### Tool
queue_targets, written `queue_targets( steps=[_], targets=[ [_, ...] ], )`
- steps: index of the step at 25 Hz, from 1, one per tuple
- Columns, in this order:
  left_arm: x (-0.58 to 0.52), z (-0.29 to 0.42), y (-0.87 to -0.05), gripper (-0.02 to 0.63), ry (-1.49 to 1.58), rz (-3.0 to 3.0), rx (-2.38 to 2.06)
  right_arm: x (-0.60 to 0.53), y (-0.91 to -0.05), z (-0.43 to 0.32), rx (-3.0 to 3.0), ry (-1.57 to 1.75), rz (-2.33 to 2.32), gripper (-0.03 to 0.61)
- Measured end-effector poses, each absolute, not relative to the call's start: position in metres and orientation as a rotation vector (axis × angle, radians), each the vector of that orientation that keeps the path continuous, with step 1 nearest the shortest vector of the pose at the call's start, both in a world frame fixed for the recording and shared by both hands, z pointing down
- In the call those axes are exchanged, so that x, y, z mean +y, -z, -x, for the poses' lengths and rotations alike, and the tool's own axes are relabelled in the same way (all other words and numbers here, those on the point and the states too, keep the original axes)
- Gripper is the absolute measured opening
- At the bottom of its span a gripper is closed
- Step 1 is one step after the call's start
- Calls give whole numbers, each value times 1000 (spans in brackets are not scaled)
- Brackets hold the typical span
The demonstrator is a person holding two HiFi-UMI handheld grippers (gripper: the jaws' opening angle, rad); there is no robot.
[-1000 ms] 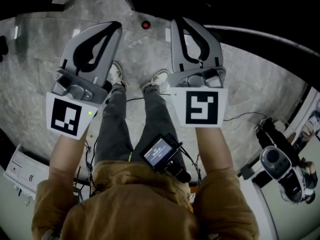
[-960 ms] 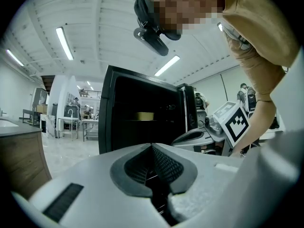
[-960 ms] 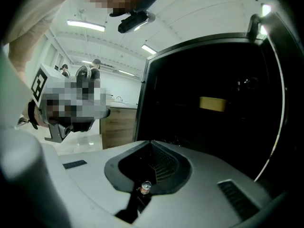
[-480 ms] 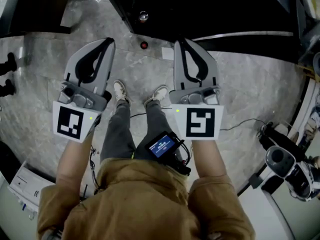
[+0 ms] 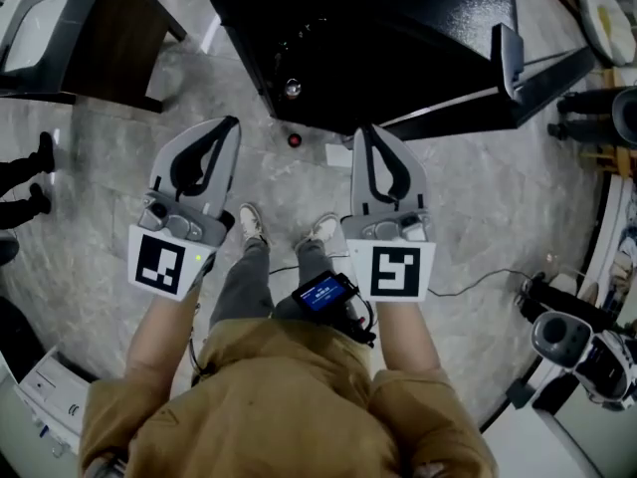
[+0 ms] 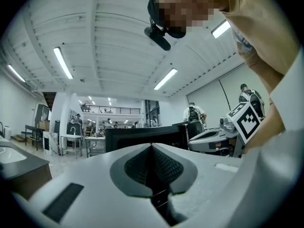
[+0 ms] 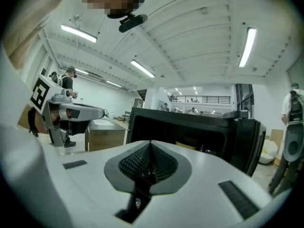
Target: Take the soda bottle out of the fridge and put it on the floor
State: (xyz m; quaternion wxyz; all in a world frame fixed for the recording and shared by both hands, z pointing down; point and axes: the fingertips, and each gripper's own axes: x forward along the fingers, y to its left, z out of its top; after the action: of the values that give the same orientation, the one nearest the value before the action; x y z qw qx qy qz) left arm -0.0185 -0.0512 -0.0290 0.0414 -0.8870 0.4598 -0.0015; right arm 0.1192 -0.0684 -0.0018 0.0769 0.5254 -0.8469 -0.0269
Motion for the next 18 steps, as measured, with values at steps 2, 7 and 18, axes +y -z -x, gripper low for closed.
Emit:
queue_targets(
  steps=[2, 7, 18],
  targets=[
    [-52, 27, 38, 2, -13, 2699, 1423, -68, 10, -119, -2541, 92, -1589, 2],
    [-50, 46, 49, 2, -48, 2668, 1456, -66, 22, -115, -2559, 128, -1604, 2],
    [-34, 72, 107, 2, -141, 2634, 1522, -52, 87, -134, -2542, 204, -1644, 2]
  ],
)
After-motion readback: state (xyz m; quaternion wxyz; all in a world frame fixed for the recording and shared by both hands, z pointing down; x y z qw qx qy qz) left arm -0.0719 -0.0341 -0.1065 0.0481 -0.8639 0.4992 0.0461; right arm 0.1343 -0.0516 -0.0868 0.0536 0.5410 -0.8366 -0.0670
